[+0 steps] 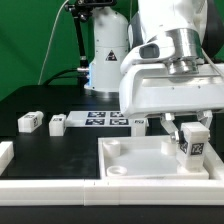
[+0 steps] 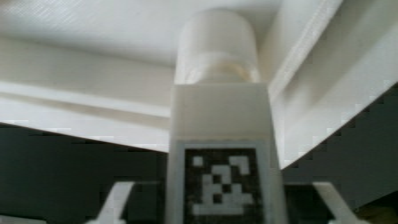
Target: Assemble one leg
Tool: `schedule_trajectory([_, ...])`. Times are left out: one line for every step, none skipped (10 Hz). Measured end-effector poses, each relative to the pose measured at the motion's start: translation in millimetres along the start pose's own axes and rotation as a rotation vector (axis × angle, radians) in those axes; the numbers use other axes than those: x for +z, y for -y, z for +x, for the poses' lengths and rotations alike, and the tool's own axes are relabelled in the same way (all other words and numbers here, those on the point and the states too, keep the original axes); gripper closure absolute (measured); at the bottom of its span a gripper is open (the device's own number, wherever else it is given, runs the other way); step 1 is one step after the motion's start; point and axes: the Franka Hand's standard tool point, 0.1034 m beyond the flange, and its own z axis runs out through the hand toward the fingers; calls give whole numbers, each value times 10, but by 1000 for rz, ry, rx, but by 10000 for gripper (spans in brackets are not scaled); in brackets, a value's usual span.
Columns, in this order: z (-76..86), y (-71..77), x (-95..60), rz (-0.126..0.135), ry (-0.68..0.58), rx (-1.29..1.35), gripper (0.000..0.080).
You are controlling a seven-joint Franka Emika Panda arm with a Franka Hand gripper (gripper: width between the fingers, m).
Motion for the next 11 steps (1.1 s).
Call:
schedule_trajectory([1,0,0,0,0,-1,508])
schedule_trajectory([0,0,0,0,0,-1,451])
schedule_trajectory([0,0,0,0,0,-1,316])
schedule_trajectory([0,0,0,0,0,-1,316])
schedule_trajectory([0,0,0,0,0,-1,182])
schedule_trajectory([0,0,0,0,0,-1,160])
schedule_trajectory([0,0,0,0,0,-1,160])
schedule_trajectory([0,0,1,0,0,-1,152])
schedule_trajectory([0,0,0,0,0,-1,152])
schedule_trajectory([0,0,0,0,0,-1,150])
schedule_trajectory([2,-9,-2,0,2,-4,150])
